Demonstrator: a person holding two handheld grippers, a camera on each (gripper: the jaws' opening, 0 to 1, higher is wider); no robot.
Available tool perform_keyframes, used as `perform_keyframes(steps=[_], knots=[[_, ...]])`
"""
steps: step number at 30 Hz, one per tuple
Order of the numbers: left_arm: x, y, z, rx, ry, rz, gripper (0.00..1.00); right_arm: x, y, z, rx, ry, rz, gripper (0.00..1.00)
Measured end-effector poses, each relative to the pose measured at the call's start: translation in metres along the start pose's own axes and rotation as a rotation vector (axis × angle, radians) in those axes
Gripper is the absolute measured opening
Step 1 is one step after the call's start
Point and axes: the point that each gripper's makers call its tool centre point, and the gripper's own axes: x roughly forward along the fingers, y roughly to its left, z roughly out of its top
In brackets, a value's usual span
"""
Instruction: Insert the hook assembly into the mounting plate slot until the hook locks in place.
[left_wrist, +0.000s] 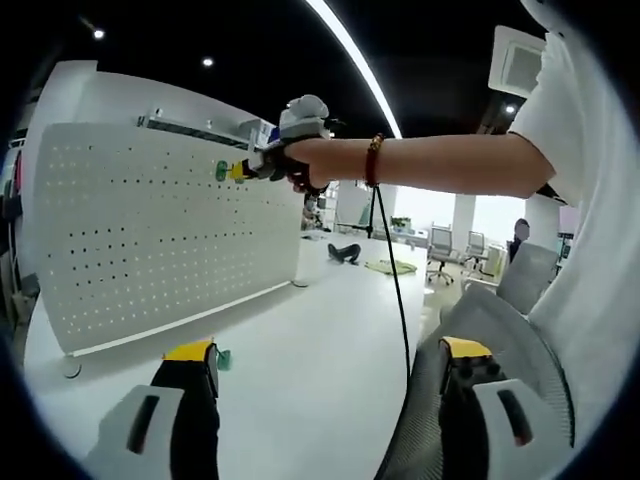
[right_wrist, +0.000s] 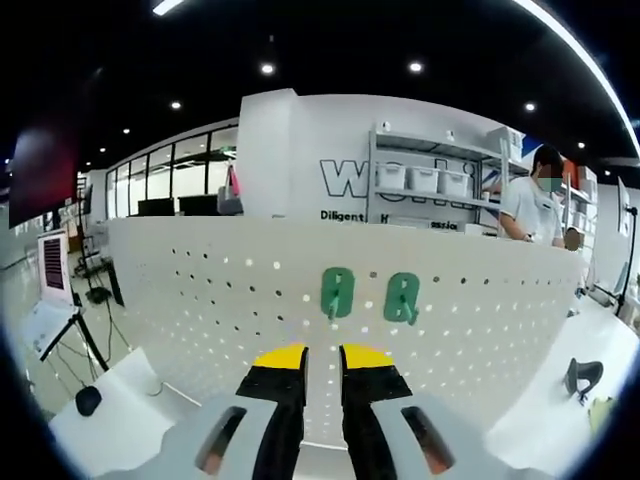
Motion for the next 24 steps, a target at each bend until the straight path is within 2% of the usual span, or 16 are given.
perform_keyframes(steps=[4, 8, 11, 20, 24], knots=[[0.002, -0.002, 0.002, 0.015, 0.007, 0.013, 0.96, -0.002, 0.007, -0.012, 0.024, -0.001, 0.029, 0.12], [0.003, -0.003, -0.002, -0.009, 0.026, 0.020, 0.95, -0.009, 0.017, -0.022, 0.055, -0.015, 0.056, 0.12], [0.005, -0.007, -0.009, -0.003, 0.079, 0.008, 0.95, -0.015, 0.024, -0.033, 0.047, -0.001, 0.072, 0.12], [0.004, -0.013, -0.010, -0.006, 0.094, -0.022, 0.94, -0.029, 0.028, -0.057, 0.101, 0.026, 0.083, 0.12], [0.004, -0.014, -0.013, -0.005, 0.100, -0.025, 0.94, -0.032, 0.033, -0.068, 0.090, 0.043, 0.088, 0.12]])
